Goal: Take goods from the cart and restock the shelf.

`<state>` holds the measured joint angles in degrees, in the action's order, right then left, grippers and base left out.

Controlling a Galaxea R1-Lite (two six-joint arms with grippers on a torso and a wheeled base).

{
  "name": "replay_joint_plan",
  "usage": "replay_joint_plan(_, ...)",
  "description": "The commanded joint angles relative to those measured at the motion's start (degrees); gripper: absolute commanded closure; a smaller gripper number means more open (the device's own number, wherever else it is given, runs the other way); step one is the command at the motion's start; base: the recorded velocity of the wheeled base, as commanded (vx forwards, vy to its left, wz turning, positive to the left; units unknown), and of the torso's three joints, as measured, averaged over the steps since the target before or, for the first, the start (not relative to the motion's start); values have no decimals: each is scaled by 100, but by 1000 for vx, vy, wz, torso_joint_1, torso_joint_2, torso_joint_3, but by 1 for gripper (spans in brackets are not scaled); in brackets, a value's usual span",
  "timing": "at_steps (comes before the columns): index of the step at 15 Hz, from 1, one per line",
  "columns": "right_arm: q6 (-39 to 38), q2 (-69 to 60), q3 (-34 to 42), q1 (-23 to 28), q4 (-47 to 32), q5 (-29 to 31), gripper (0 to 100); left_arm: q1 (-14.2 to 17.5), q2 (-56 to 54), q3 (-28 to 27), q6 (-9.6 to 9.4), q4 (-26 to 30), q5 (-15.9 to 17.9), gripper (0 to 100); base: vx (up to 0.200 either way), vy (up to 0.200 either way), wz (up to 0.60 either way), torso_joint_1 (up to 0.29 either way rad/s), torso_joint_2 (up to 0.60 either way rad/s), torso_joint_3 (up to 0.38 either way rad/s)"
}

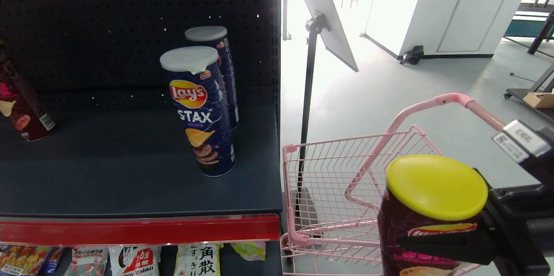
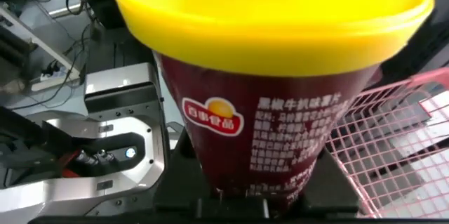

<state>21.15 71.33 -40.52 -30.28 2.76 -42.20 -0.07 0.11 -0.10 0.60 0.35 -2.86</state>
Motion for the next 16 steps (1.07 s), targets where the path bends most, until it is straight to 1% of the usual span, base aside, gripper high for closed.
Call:
replay_joint_plan(1, -23, -31, -158, -30, -38, 37, 100, -1, 7, 1, 2, 0, -4, 0, 0, 0, 0, 266, -593, -344)
replay_joint_plan(4, -32, -40, -123, -30, -65, 37, 100, -1, 7, 1, 2, 0, -4, 0, 0, 0, 0, 243, -557, -317)
replay_joint_plan(10, -23, -40, 9, -48, -29, 37, 100, -1, 7, 1, 2, 0, -4, 0, 0, 0, 0, 177, -398, -224)
replay_joint_plan(16, -14, -40, -8, -57, -29, 46, 100, -1, 7, 1, 2, 0, -4, 0, 0, 0, 0, 11, -25, -12)
